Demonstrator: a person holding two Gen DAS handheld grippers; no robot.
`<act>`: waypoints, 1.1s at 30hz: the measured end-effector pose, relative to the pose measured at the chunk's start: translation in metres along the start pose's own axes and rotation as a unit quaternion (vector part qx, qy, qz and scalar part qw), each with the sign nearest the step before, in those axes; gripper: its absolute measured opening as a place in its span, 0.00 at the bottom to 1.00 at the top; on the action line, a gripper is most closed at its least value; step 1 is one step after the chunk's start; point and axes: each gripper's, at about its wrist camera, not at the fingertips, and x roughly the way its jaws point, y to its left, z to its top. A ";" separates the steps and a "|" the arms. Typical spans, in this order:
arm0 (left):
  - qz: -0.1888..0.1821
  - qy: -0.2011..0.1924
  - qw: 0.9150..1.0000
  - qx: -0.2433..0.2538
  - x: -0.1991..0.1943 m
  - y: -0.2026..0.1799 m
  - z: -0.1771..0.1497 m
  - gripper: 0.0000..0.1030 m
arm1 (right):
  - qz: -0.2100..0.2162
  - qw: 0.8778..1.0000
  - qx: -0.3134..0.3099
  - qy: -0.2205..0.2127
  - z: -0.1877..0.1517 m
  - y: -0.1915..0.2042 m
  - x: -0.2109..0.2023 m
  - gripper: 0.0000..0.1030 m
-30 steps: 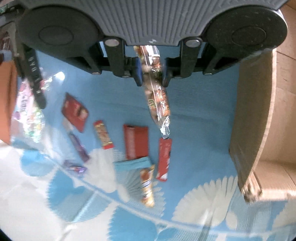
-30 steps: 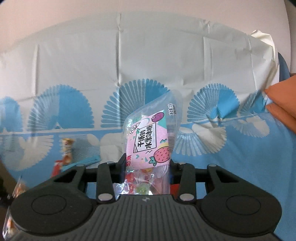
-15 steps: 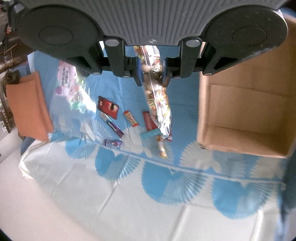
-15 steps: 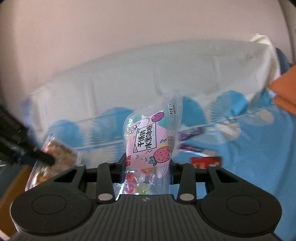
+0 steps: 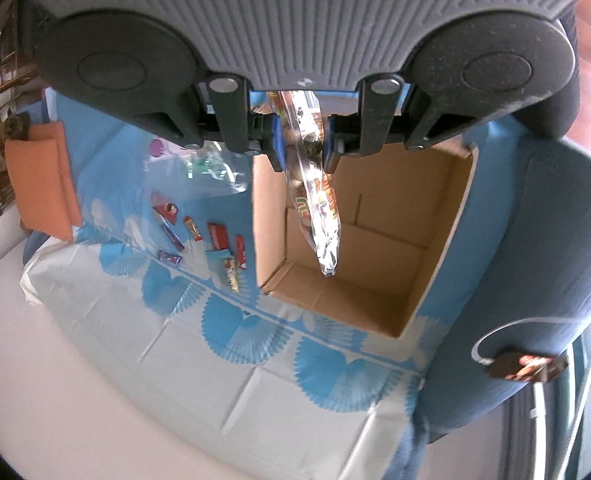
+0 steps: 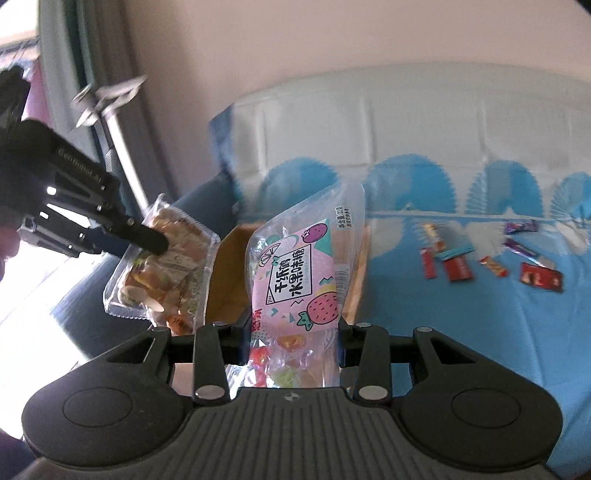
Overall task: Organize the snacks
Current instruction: 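Carry both bags over the box and open both tools to drop them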
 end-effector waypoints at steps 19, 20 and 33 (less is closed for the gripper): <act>-0.003 0.001 1.000 -0.009 0.089 0.035 0.040 0.10 | -0.024 0.999 -0.043 0.017 0.041 0.038 0.071 0.31; 0.003 -0.005 1.000 -0.004 0.090 0.035 0.043 0.10 | -0.026 0.998 -0.046 0.017 0.044 0.035 0.075 0.31; 0.065 0.015 0.998 0.014 0.134 0.052 0.069 0.10 | 0.000 0.997 -0.009 0.070 0.030 0.015 0.135 0.31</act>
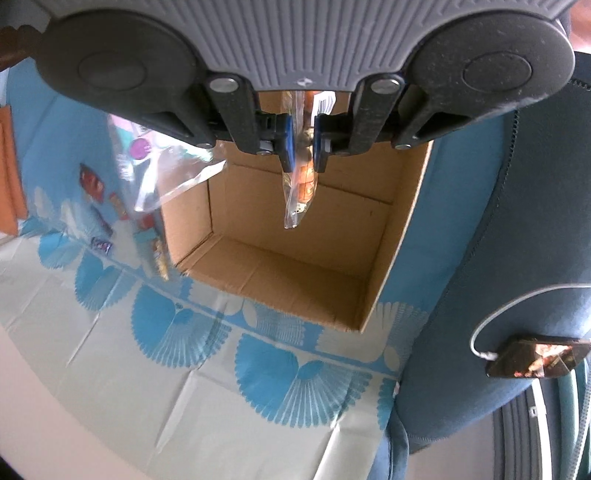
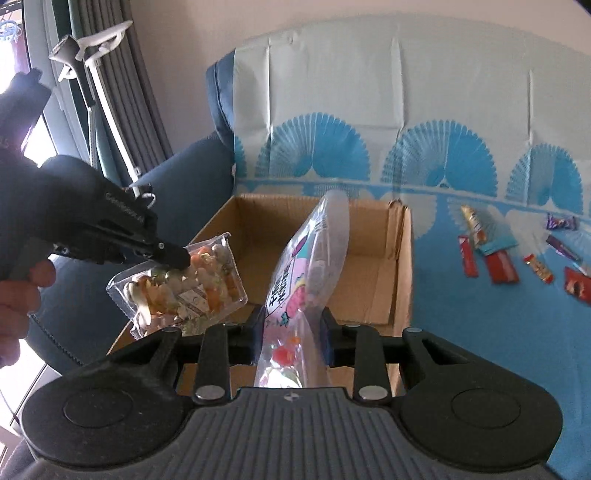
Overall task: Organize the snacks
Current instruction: 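Carry both bags over the box and open both tools to drop them, then withdraw both tools from the box toward the remaining snacks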
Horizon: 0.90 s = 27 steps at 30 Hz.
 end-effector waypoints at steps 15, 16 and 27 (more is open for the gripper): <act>0.046 -0.048 0.997 0.051 0.000 0.001 0.000 1.00 | -0.021 1.000 0.015 -0.012 0.012 -0.005 0.000 0.77; 0.049 -0.041 0.996 0.055 -0.004 0.001 -0.001 1.00 | -0.020 1.000 0.015 -0.010 0.011 -0.004 -0.005 0.78; 0.072 -0.001 0.997 0.003 -0.055 0.026 -0.067 1.00 | -0.017 1.000 -0.015 -0.004 -0.022 0.036 -0.069 0.97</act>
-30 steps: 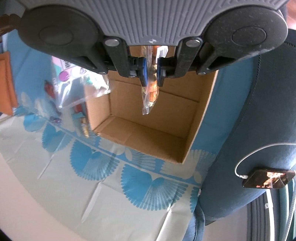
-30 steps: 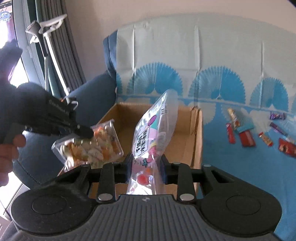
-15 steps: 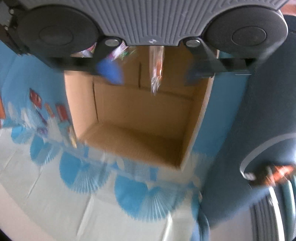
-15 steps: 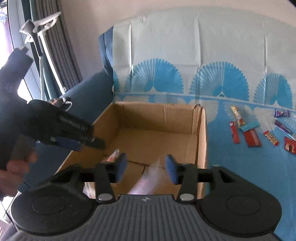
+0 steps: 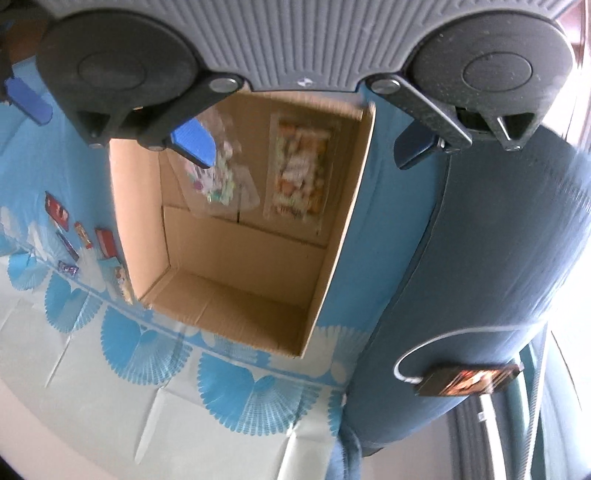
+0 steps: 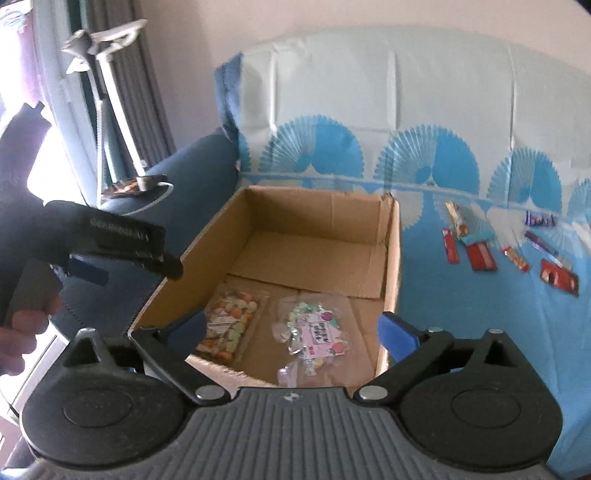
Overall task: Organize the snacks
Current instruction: 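Withdraw both tools from the box toward the remaining snacks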
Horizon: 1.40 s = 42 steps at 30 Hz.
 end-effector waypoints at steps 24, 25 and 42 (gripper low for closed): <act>0.011 -0.052 0.997 0.047 -0.073 -0.040 -0.029 1.00 | 0.015 0.995 0.032 -0.092 -0.020 -0.001 -0.075 1.00; 0.010 -0.052 0.997 0.051 -0.074 -0.045 -0.028 1.00 | 0.016 0.995 0.035 -0.095 -0.021 -0.004 -0.077 1.00; -0.013 -0.025 0.996 0.088 -0.061 -0.123 -0.009 1.00 | -0.028 0.987 0.112 -0.109 -0.031 -0.089 -0.090 1.00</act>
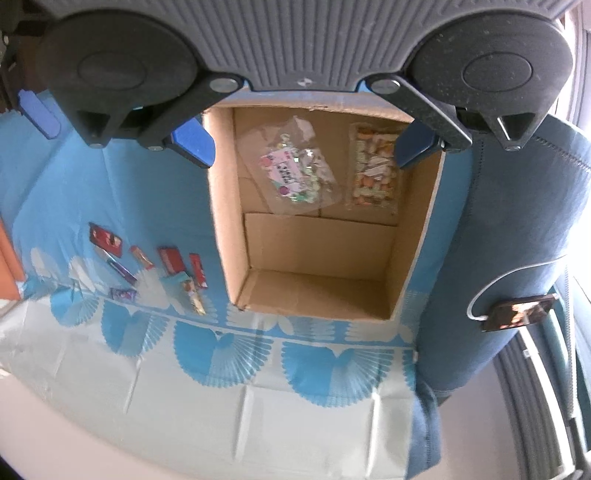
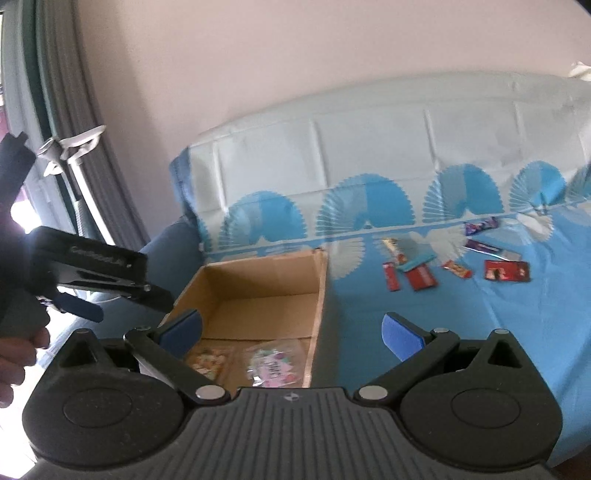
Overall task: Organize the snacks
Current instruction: 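Withdraw both tools from the box toward the remaining snacks, then grasp the blue stick snack with the left tool while the right tool grasps the red coffee pouch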
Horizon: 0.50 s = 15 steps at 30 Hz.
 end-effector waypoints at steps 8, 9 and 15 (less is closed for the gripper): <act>-0.027 0.009 0.999 0.031 0.026 -0.051 0.038 1.00 | -0.071 0.997 -0.032 -0.004 0.024 -0.069 0.012 1.00; -0.033 0.013 0.999 0.032 0.032 -0.058 0.046 1.00 | -0.081 0.996 -0.039 -0.002 0.027 -0.080 0.016 1.00; -0.071 0.030 0.995 0.055 0.083 -0.123 0.104 1.00 | -0.133 0.988 -0.072 0.036 0.052 -0.171 0.062 1.00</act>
